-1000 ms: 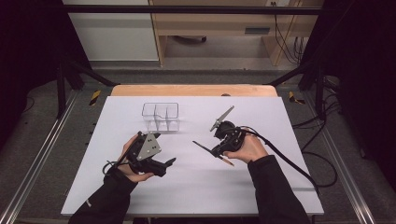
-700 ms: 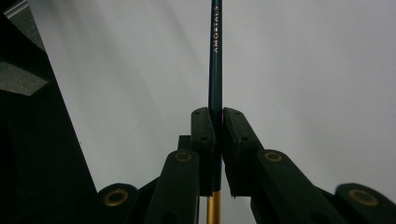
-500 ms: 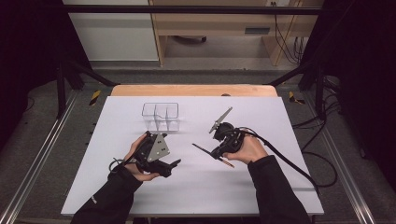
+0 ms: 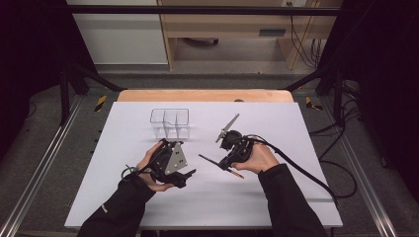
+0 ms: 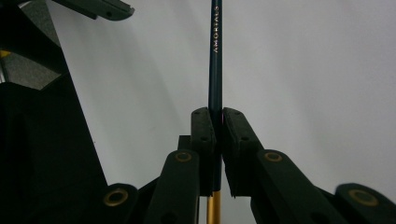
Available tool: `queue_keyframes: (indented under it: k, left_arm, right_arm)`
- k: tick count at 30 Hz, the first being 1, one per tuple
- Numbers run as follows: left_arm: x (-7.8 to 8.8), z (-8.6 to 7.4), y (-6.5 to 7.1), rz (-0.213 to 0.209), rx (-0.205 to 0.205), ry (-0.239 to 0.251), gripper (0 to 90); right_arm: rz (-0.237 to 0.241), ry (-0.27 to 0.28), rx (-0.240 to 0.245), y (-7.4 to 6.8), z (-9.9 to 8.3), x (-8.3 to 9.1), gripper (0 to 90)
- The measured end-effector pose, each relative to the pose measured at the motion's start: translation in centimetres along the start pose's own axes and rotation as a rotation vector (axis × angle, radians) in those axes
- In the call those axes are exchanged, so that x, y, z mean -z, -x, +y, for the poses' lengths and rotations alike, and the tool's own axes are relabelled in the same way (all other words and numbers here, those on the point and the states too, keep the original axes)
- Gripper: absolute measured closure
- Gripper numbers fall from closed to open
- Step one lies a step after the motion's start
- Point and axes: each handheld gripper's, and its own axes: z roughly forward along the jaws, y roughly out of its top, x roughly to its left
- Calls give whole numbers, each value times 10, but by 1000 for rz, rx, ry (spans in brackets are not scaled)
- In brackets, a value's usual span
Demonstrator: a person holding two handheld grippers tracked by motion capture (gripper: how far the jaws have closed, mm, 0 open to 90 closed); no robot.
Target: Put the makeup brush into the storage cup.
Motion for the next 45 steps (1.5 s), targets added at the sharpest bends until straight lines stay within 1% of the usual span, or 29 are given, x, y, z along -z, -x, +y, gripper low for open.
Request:
queue_keyframes:
  k: [7,9,12,15,19,20,21,24,28,30,40,42,43,44,45]
  left_arm:
    - [-3,1,4,-5,-28,7,97]
    - [-4,2,5,-6,-45,9,100]
    - [-6,2,8,13,-65,-3,105]
    - [-7,2,12,26,-88,-13,104]
    - [-9,3,16,35,-113,-15,105]
    - [-10,4,17,38,-125,-16,106]
    - [-10,4,18,38,-125,-14,108]
    - [-12,4,20,45,-143,-21,111]
    - [-13,6,22,53,-153,-15,120]
    - [-14,7,24,55,-162,-11,125]
    - [-18,11,30,75,-224,-14,147]
    - [-18,12,31,79,-241,-18,153]
    - [-18,13,32,77,-241,-8,158]
    - [-18,13,32,80,-257,-14,164]
    - [-18,14,34,79,-264,-8,170]
  right_arm:
    - [3,-9,3,-3,3,-2,836]
    - [6,-12,8,-3,4,-2,836]
    - [10,-22,10,-4,6,-3,836]
    - [19,-17,16,-5,6,-3,836]
    - [21,-23,20,-6,6,-6,836]
    - [23,-24,20,-6,6,-6,836]
    - [24,-25,20,-6,6,-6,836]
    - [26,-30,17,-5,6,-7,836]
    - [35,-31,16,-5,7,-8,836]
    - [36,-37,24,-6,8,-9,837]
    - [48,-38,23,-7,10,-9,836]
    - [53,-29,26,-8,10,-8,836]
    - [53,-30,25,-8,10,-8,836]
    - [56,-29,25,-8,10,-8,836]
    - [56,-30,24,-8,10,-9,836]
